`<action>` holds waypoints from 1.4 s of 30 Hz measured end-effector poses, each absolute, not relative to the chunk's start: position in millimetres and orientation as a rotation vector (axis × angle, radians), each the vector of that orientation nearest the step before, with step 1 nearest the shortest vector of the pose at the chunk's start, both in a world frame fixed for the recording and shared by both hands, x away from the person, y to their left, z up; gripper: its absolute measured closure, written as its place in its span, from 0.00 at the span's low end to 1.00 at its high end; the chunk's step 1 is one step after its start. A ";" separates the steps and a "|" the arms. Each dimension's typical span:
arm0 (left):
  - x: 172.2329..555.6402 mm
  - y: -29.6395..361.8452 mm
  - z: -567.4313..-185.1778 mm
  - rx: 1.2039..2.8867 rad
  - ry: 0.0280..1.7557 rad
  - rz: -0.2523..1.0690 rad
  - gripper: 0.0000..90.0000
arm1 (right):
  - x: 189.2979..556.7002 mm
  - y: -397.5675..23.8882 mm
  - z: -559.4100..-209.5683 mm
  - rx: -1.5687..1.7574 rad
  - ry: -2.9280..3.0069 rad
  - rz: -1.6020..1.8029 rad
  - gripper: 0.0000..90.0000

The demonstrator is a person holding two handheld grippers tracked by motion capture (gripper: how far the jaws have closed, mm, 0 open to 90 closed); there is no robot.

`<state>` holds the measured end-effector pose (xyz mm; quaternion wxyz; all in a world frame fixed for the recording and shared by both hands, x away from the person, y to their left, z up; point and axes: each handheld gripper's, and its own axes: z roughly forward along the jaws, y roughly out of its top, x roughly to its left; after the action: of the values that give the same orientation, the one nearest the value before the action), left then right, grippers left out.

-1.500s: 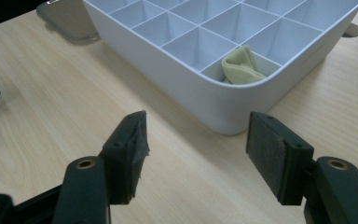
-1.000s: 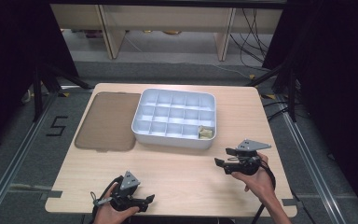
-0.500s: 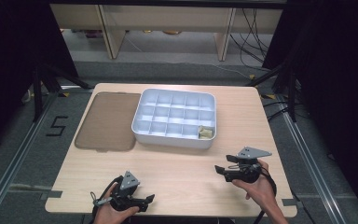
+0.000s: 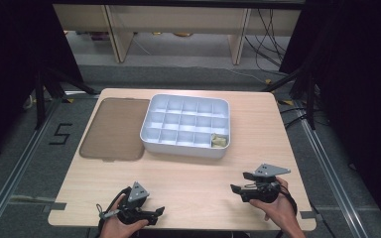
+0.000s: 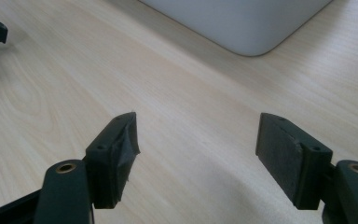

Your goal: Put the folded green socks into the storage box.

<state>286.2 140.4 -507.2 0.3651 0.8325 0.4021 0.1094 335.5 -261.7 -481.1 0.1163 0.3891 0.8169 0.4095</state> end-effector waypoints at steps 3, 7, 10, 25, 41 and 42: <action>286.0 140.1 -507.0 2.146 1.037 0.278 0.25 | 331.6 -262.7 -483.2 1.139 2.401 1.194 0.33; 285.9 140.0 -506.9 2.149 1.035 0.278 0.25 | 325.6 -262.6 -486.1 1.154 2.416 1.206 0.33; 285.7 139.6 -507.5 2.142 1.045 0.271 0.25 | 321.1 -264.1 -487.1 1.117 2.431 1.188 0.32; 285.5 137.2 -509.3 2.124 1.056 0.284 0.25 | 305.0 -271.4 -495.8 1.119 2.472 1.162 0.28; 285.2 137.7 -508.4 2.152 1.033 0.272 0.25 | 285.0 -274.5 -497.9 1.126 2.470 1.092 0.23; 285.1 137.6 -508.4 2.151 1.033 0.272 0.25 | 284.5 -274.1 -498.7 1.131 2.465 1.108 0.23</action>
<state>285.1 137.6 -508.4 0.3617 0.8350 0.4010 0.1056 284.5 -274.1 -498.7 0.1055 0.3838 0.8367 0.3761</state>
